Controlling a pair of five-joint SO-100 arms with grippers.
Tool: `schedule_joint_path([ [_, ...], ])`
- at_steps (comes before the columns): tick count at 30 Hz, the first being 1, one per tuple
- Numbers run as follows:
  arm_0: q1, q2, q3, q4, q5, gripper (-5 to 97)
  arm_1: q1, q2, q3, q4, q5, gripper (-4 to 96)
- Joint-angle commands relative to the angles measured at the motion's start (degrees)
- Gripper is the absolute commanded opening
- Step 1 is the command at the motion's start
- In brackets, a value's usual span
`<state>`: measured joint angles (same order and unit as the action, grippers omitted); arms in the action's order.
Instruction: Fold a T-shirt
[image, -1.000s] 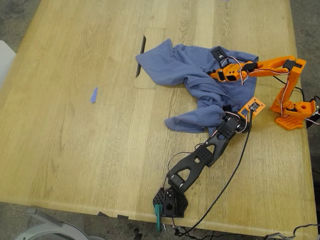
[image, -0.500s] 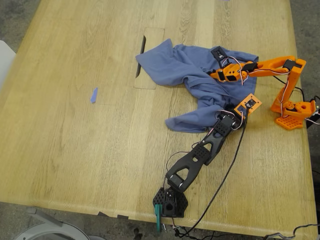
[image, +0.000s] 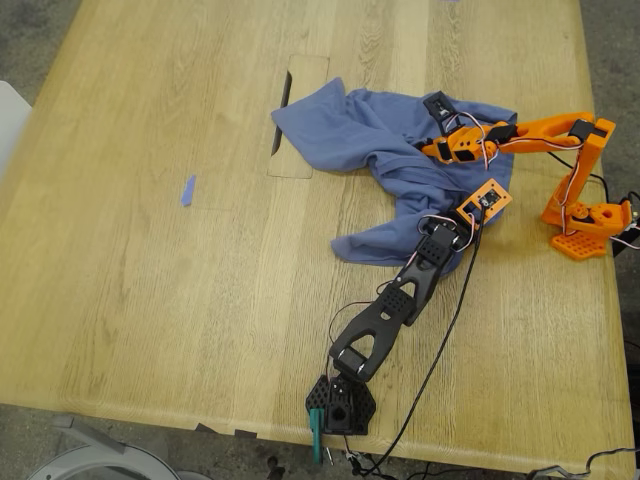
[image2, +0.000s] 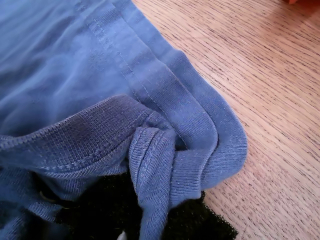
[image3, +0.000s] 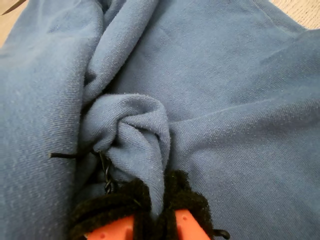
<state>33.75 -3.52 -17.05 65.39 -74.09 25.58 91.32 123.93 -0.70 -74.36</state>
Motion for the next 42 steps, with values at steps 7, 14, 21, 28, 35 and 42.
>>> schedule_joint_path([
  [7,-5.5,8.8,-1.8,7.4,-1.0,0,-0.6,9.8,2.9,1.2,-0.1,0.4],
  [14,-8.5,17.8,-1.7,13.3,-1.1,0,-1.4,16.3,5.5,1.1,-0.2,0.5],
  [21,-10.1,25.9,-1.7,15.4,-1.1,0,-4.1,21.4,6.3,1.5,-0.1,0.6],
  [28,-11.9,37.7,-1.8,21.1,-0.9,0,-5.3,27.9,8.4,1.8,-0.3,0.6],
  [35,-12.8,48.4,-1.8,28.2,-0.6,0,-5.6,34.8,9.8,1.6,-0.4,1.1],
  [42,-12.7,55.5,-1.8,34.6,-0.6,0,-8.0,41.2,9.8,3.4,-0.9,0.9],
])
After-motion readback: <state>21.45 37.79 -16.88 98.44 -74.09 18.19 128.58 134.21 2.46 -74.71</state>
